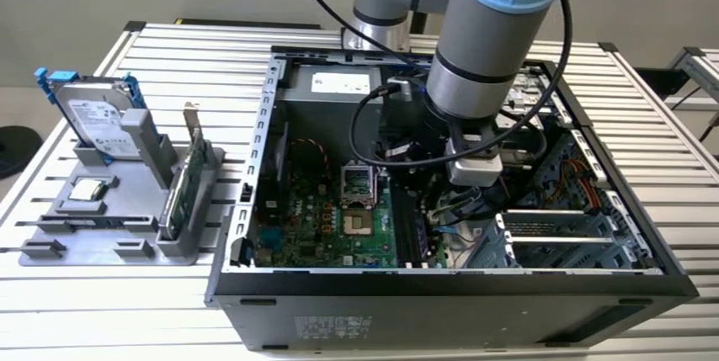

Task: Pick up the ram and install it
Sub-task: 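Insert the ram into the slot, then press down the ram until it locks into place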

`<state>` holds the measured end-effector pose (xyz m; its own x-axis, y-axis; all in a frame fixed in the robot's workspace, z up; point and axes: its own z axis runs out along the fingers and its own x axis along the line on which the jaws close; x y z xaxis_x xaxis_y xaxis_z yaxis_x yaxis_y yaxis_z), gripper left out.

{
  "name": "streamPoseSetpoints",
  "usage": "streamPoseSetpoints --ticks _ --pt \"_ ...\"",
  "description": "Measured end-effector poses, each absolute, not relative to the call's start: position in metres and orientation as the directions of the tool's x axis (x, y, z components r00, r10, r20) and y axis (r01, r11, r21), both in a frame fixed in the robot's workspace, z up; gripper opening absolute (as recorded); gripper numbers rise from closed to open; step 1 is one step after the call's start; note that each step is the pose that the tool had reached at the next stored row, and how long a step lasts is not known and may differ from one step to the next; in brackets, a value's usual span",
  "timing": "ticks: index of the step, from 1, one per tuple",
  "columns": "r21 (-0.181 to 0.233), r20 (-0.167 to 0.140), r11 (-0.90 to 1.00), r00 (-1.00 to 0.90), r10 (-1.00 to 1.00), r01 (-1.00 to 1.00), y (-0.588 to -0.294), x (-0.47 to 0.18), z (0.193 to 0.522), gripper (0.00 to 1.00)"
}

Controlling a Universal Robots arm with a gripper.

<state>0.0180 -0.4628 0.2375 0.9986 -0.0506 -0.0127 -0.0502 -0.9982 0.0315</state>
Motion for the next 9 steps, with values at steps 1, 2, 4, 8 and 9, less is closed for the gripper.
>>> streamPoseSetpoints --ticks 1,2,4,8,9 --pt "0.031 -0.013 -0.998 0.999 -0.051 -0.05 -0.4628 0.018 0.2375 1.0" --pt "0.031 -0.013 -0.998 0.999 -0.051 -0.05 -0.4628 0.0179 0.2376 0.0" --pt "0.032 -0.013 -0.998 0.999 -0.051 -0.05 -0.4628 0.0178 0.2378 0.0" --pt "0.032 -0.013 -0.998 0.999 -0.051 -0.05 -0.4628 0.0176 0.2381 0.0" --pt "0.032 -0.013 -0.998 0.999 -0.051 -0.05 -0.4628 0.0176 0.2382 0.0"
